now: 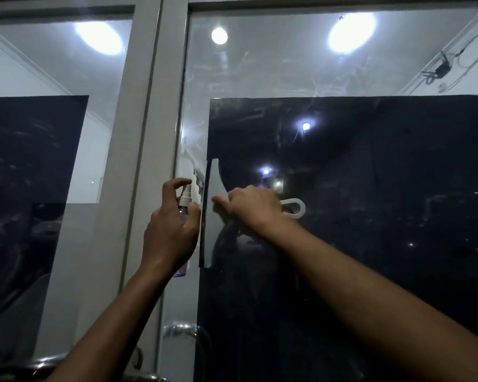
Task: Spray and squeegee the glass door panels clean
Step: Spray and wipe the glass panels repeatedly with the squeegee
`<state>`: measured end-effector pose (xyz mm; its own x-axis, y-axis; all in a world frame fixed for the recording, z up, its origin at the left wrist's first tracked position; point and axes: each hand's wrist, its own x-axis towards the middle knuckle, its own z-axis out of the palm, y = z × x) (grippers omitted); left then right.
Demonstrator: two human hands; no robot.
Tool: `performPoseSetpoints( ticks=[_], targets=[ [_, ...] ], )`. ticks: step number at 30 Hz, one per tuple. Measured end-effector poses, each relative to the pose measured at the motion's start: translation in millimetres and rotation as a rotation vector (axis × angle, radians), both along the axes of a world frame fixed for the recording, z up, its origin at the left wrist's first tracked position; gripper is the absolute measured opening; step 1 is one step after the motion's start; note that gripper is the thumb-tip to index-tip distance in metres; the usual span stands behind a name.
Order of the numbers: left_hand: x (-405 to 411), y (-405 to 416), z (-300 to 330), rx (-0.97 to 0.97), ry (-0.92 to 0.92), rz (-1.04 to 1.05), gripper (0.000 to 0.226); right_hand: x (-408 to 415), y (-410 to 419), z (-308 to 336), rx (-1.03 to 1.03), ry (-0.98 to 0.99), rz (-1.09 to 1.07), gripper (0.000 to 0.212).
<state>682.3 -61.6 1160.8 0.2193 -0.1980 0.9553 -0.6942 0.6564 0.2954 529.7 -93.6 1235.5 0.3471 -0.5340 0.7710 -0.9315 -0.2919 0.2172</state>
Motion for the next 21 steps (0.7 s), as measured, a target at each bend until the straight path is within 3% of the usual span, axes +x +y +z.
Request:
performPoseSetpoints(
  ticks=[5,8,11,17,21],
  targets=[
    [12.2,4.3,-8.4,0.017,0.027,0.009,0.038,-65.2,4.5,-28.8,0.072,-0.065,-0.082,0.065],
    [11.7,9.2,-17.2,0.033,0.023,-0.005,0.038,-107.6,14.1,-70.6,0.115,-0.314,-0.095,0.063],
    [10.0,12.8,-25.2,0.056,0.003,-0.004,0.035,-93.6,10.9,-90.2,0.161,-0.574,0.07,0.058],
    [27.0,16.1,-35.0,0.027,0.048,-0.031,0.034,-33.0,6.5,-18.7,0.297,-0.964,0.533,0.041],
    [29.2,21.7,-51.7,0.045,0.094,-0.052,0.032,0.3,1.5,-94.1,0.357,-0.939,0.504,0.035]
  ],
)
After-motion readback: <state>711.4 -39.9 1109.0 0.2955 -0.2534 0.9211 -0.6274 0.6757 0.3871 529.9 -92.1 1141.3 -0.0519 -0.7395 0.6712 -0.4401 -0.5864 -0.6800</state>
